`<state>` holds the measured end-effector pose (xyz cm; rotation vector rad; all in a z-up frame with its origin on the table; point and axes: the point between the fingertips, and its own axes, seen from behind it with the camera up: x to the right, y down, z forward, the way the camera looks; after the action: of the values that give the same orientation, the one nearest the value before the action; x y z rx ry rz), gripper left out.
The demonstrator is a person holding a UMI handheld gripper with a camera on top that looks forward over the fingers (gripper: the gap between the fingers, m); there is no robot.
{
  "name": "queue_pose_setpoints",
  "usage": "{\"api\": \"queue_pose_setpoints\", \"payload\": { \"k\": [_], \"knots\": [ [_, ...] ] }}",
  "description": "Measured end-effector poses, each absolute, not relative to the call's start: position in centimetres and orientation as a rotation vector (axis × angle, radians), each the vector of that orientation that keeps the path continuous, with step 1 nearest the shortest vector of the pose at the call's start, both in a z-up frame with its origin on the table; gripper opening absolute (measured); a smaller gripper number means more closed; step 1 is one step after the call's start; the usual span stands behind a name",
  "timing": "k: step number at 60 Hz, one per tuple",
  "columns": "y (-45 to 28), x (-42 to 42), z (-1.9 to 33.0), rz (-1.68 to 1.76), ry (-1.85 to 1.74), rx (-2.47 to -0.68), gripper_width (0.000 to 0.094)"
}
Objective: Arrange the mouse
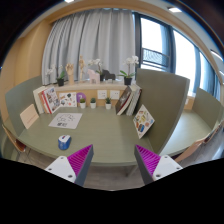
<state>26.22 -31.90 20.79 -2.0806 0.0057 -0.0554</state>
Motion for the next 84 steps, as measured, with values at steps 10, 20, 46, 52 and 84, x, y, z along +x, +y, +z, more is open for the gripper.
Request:
{"api": "queue_pose_setpoints", "payload": {
  "k": [10, 20, 46, 52, 84],
  "knots": [
    [-32.0, 19.8, 14.2, -0.016, -0.046, -2.191, 0.0827],
    [-30.6, 10.3, 7.4, 0.05, -0.121, -2.28, 0.084],
    [-15.7, -1.2, 0.6, 0.012, -0.04, -2.317, 0.0834],
    [-13.5, -1.2, -0.6, -0.034, -0.02, -2.334, 0.0781],
    [-12.0, -1.0, 0.8, -0.033, 0.084, -2.422, 0.0351]
  ]
}}
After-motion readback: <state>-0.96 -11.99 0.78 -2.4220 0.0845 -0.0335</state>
